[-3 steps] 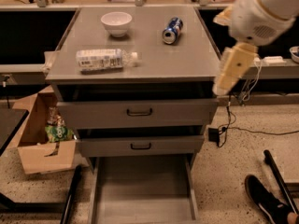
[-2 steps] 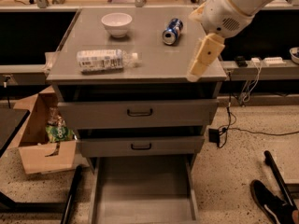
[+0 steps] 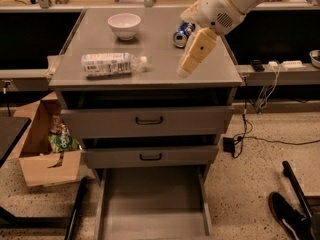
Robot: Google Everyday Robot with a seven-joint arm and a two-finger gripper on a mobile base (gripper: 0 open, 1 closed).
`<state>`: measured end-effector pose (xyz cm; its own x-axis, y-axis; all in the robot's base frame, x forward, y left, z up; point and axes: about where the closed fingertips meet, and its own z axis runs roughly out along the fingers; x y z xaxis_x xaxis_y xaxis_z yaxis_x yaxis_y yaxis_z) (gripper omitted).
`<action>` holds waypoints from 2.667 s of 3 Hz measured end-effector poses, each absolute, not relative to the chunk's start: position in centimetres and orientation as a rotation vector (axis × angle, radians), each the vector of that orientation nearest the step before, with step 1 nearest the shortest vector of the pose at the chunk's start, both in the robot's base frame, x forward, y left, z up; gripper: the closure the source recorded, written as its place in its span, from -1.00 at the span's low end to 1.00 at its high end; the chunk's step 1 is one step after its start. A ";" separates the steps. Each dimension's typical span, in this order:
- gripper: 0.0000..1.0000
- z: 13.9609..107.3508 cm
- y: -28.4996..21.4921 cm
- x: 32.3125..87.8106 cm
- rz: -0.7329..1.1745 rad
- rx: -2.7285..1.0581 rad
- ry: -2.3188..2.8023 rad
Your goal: Place blue plastic bottle into bottom drawer
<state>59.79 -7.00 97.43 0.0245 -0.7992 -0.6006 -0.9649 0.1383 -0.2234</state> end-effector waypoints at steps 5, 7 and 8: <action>-1.00 89.4 5.3 71.0 0.657 -1.693 1.613; -1.00 88.7 9.7 72.3 0.742 -1.717 1.608; -0.93 86.6 11.2 72.6 0.758 -1.750 1.655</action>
Offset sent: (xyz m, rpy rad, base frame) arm 0.0919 0.0751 -0.0742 0.1517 0.0500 0.1469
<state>72.59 11.19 86.64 0.0562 -0.6509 -0.7571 -0.9984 -0.0357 -0.0434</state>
